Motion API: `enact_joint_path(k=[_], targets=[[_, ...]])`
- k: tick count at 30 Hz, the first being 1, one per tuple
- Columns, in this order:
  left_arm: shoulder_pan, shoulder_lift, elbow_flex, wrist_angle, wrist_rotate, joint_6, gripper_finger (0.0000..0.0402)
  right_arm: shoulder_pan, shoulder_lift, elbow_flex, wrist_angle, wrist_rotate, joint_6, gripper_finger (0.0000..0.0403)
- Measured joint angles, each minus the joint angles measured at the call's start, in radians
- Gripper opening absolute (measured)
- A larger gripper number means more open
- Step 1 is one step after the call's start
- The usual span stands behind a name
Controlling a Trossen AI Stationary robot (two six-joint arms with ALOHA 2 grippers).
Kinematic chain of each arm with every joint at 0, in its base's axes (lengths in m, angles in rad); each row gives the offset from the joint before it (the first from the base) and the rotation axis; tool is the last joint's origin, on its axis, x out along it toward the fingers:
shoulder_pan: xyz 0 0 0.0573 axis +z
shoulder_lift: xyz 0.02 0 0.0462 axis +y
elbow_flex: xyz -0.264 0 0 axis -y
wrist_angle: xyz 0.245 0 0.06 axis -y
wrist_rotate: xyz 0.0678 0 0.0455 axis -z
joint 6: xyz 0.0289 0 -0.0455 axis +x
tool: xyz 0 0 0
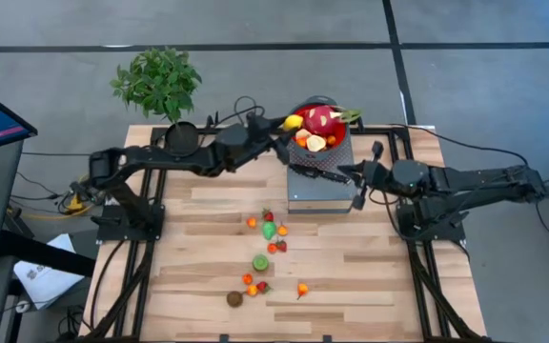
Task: Pick & Place Fruit
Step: Put the lemon into the red colander on the shelf
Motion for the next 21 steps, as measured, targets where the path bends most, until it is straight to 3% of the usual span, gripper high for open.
enact_joint_path(k=[10,21], targets=[[0.051,0.15,0.083,0.015,-0.001,-0.002,0.0208,-0.013,0.0,0.0,-0.001,0.0,0.0,0.0],[0.052,0.161,0.083,0.001,-0.001,-0.001,0.0206,-0.013,0.001,0.0,-0.009,0.0,0.0,0.0]])
